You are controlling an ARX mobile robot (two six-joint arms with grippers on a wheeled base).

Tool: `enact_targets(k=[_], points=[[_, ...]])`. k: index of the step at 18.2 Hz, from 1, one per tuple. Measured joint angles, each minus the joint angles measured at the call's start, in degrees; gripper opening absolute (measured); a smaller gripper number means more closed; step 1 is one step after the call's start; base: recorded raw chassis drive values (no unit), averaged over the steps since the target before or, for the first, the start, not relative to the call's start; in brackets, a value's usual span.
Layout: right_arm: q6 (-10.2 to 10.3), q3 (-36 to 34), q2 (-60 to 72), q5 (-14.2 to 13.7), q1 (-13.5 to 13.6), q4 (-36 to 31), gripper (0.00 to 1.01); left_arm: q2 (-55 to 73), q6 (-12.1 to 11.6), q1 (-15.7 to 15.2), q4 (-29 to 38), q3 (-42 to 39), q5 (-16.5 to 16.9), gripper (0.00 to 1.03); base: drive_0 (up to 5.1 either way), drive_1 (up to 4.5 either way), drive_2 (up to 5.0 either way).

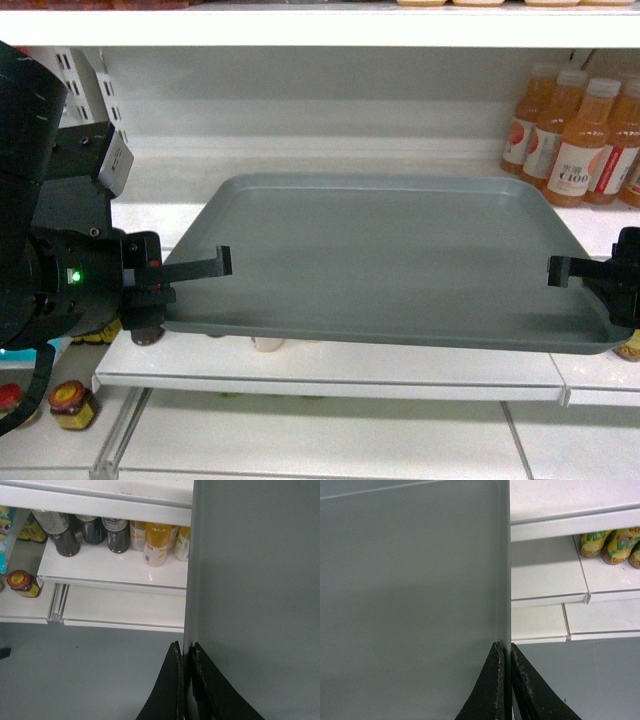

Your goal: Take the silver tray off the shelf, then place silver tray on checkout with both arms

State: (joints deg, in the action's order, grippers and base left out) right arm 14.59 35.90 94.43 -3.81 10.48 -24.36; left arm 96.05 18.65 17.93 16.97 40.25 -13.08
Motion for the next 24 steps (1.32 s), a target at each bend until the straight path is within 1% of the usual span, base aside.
enact_targets(k=[24], points=[[0.26,-0.09,0.02,0.02,0.02,0.33,0.04,0.02,0.39,0.09,-0.22,-0.04,-0.33,0.03,0.1,-4.21,4.4]])
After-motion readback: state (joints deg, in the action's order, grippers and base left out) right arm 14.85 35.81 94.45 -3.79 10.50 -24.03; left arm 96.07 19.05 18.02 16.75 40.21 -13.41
